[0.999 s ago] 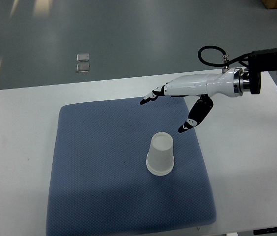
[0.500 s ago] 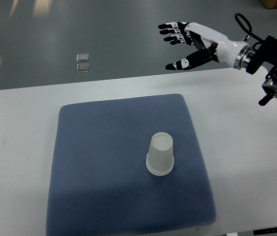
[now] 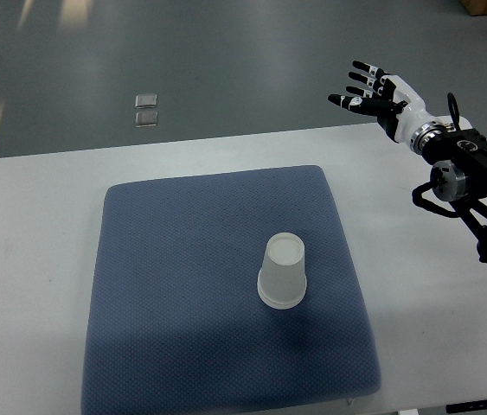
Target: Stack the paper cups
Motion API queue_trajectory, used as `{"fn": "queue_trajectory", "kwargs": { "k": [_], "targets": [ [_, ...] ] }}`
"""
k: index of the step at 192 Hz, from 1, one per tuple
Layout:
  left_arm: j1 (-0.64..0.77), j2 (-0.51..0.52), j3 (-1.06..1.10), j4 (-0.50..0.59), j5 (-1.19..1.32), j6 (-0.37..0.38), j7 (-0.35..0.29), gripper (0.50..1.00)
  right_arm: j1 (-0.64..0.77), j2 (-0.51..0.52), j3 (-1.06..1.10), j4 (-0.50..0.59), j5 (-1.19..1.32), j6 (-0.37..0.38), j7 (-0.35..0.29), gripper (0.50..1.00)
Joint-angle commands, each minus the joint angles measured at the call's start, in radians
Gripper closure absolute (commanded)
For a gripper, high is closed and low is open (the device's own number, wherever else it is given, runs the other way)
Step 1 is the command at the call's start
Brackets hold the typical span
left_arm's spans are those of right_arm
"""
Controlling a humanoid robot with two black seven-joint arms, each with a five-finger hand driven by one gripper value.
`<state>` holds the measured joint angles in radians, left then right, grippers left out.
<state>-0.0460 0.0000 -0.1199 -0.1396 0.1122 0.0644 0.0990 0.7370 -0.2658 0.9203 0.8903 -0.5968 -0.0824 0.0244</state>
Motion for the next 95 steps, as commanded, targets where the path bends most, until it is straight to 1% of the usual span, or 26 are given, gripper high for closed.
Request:
{"fn": "queue_trajectory", "kwargs": {
  "k": [1,29,63,95],
  "targets": [
    [0.000,0.000,0.000,0.000,0.000,0.000,0.001,0.500,-0.028,0.045,0.077,-0.019,0.000,-0.004,-0.008,0.597],
    [0.000,0.000,0.000,0.000,0.001,0.000,0.001,0.500,-0.061,0.095,0.138,-0.017,0.002,-0.002,0.003,0.589],
    [0.000,0.000,0.000,0.000,0.001,0.000,0.001,0.500,-0.064,0.117,0.146,-0.013,0.000,0.001,0.003,0.587],
    [0.000,0.000,0.000,0.000,0.000,0.000,-0.002,0.500,-0.093,0.131,0.144,0.022,-0.003,0.003,0.005,0.585]
  ]
}}
